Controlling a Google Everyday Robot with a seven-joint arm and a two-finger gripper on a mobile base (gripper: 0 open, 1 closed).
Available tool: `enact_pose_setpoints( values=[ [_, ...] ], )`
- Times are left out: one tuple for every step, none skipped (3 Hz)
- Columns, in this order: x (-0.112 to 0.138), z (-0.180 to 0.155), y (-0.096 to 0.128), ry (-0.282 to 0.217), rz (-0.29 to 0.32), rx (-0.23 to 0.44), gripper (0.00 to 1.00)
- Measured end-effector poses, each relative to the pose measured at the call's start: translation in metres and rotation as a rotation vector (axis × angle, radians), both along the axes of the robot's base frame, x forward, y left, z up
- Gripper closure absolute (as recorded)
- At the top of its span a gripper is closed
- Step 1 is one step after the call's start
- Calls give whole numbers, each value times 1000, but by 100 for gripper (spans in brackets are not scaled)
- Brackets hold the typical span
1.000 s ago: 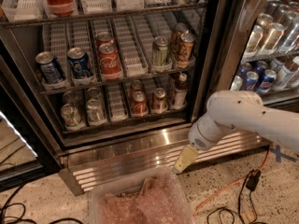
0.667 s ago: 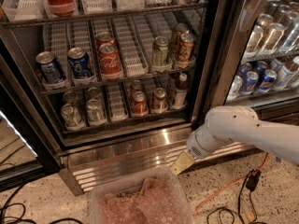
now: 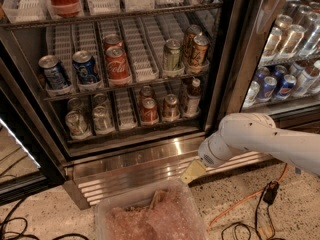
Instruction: Pick coke can from bottom shelf of fridge
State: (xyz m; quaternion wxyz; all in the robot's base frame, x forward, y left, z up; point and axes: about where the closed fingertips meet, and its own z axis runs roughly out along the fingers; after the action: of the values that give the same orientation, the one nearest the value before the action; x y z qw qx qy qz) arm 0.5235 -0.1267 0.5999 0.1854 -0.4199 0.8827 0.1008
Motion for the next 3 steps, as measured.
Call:
enact_pose_setpoints(
  values=[
    [6, -2, 0, -9, -30, 48, 0],
    [32, -2, 5, -76, -117, 159, 0],
    [64, 6, 14, -191, -203, 254, 0]
  ],
)
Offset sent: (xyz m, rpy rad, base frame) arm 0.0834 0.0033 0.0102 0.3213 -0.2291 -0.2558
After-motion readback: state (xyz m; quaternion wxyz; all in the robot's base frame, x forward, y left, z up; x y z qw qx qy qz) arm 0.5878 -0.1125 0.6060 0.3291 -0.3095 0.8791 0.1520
